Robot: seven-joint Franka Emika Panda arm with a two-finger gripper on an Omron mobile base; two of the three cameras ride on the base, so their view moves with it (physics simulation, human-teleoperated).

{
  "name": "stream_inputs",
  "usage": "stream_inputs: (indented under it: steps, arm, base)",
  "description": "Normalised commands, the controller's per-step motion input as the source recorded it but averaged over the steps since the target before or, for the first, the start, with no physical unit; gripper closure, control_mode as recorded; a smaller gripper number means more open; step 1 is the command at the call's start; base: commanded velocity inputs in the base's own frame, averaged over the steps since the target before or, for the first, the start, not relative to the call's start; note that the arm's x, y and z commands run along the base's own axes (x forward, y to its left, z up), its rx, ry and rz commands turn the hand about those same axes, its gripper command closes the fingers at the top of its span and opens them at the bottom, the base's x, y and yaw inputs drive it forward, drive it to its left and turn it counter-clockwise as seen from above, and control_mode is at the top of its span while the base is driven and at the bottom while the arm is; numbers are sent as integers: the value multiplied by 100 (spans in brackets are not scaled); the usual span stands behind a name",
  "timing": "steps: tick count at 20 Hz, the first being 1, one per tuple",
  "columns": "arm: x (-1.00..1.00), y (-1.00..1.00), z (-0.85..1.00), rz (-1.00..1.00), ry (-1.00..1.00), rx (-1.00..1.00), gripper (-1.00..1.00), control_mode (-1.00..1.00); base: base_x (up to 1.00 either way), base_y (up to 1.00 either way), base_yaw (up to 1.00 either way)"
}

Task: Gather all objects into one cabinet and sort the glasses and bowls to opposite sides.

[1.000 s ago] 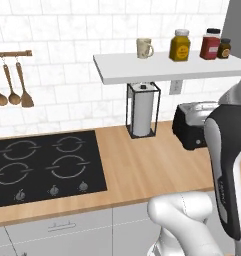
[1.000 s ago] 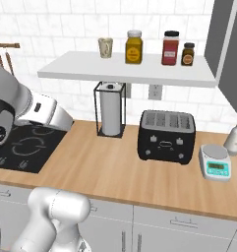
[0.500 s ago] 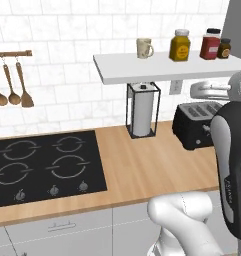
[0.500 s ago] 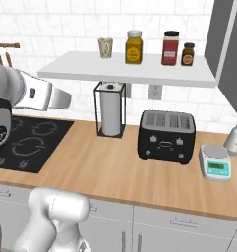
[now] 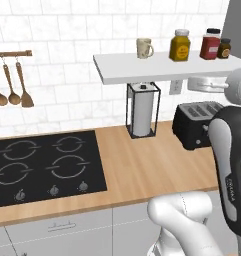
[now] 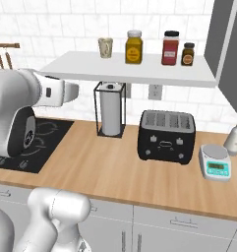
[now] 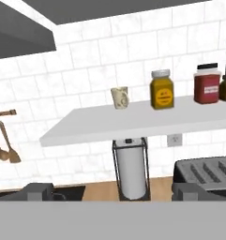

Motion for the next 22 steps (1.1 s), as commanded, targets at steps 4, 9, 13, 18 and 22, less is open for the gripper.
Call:
stream_inputs:
  steps: [4,9,13,18,22]
  arm:
    - [38,-3,6,8,-13,0,-100,-100]
    - [25,-2,55,0,0,-1,-100,-100]
    - [37,0,39,0,2,-2,-100,-100]
    - [61,0,0,3,0,-1,-100,-100]
    - [44,0,-4,6,0,-3,-100,-100]
  base:
    - [0,0,0]
    - [0,0,0]
    - [0,0,0]
    - [0,0,0]
    - [0,0,0]
